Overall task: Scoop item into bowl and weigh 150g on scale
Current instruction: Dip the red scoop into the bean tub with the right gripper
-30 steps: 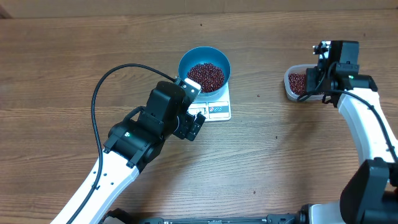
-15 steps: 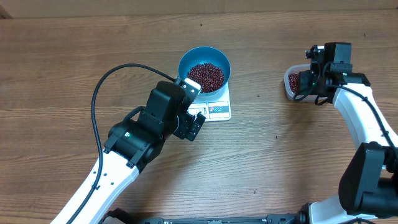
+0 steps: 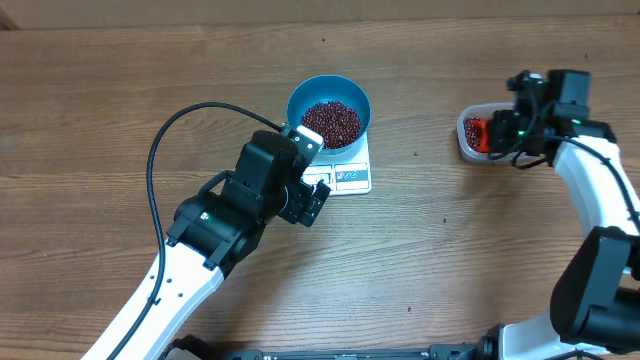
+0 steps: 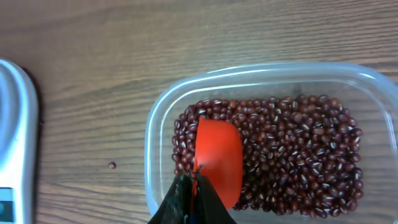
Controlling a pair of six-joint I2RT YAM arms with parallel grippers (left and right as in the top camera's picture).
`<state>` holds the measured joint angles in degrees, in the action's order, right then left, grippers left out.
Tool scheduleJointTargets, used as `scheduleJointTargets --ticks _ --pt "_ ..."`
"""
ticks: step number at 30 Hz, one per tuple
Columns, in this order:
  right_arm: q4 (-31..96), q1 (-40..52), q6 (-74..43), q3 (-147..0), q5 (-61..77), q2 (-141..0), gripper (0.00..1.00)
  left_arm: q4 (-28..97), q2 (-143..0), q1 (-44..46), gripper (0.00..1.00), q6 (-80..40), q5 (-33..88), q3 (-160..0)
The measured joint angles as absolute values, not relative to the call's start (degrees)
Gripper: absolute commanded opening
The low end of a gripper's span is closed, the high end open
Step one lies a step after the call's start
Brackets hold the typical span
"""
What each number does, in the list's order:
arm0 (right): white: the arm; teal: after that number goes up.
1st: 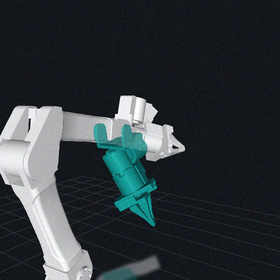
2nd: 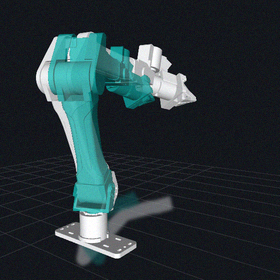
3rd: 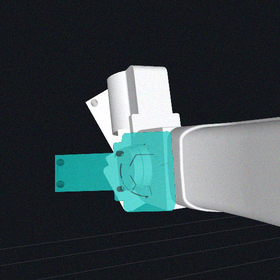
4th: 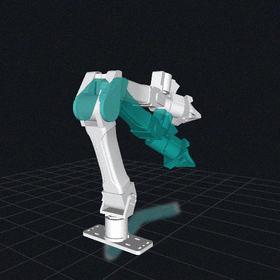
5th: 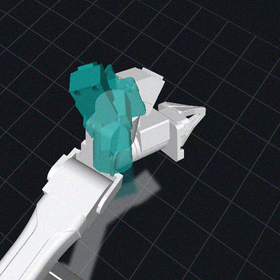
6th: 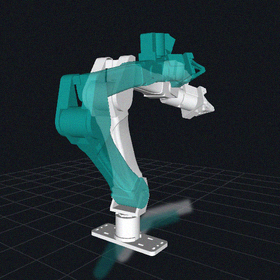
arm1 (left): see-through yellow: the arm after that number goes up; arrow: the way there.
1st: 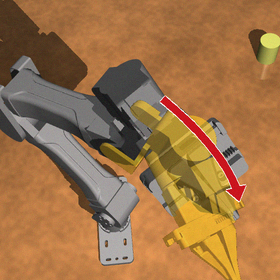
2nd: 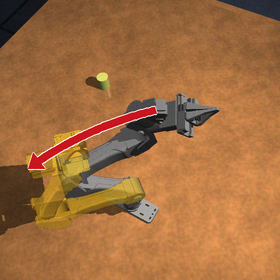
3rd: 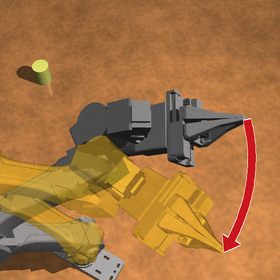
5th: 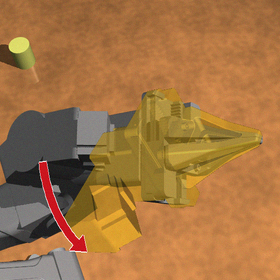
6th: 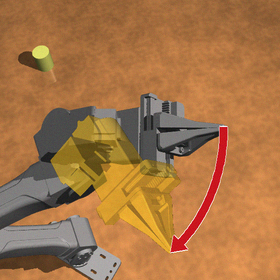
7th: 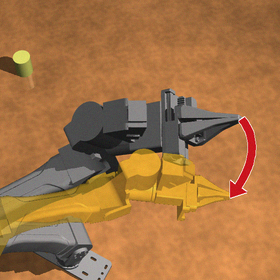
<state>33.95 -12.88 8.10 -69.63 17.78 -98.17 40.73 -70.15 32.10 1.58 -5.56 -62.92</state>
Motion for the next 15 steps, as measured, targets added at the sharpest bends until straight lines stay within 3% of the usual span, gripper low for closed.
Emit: scheduleJointTargets --ticks 15 --pt "33.9 -26.7 5.9 -69.6 41.5 -98.2 0.04 40.7 -70.1 32.1 0.99 1.6 -5.5 -62.9"
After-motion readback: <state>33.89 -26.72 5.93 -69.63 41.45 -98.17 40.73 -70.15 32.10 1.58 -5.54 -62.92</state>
